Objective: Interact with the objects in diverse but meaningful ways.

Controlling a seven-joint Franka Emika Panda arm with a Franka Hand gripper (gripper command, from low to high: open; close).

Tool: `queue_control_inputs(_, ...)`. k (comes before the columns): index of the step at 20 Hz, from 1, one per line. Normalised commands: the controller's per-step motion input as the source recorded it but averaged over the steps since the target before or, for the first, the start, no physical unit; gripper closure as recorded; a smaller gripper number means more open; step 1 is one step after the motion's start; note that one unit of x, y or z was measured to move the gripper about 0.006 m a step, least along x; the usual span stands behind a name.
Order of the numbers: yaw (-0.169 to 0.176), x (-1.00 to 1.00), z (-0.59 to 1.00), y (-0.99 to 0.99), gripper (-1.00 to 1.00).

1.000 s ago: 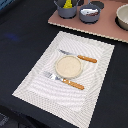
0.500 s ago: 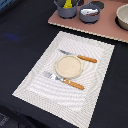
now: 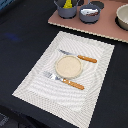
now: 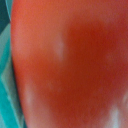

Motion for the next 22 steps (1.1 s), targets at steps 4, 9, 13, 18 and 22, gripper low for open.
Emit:
queue_control_inputs(4,0.000,-0.30,-0.30,0.00,1.00)
queue_control_inputs(9,0.000,-0.26,-0.30,0.00,1.00)
queue_control_inputs(13,0.000,-0.21,-0.31,0.00,1.00)
queue_control_inputs(18,0.000,-0.21,-0.32,0.00,1.00)
queue_control_inputs(22,0.000,-0.21,-0.27,0.00,-1.00)
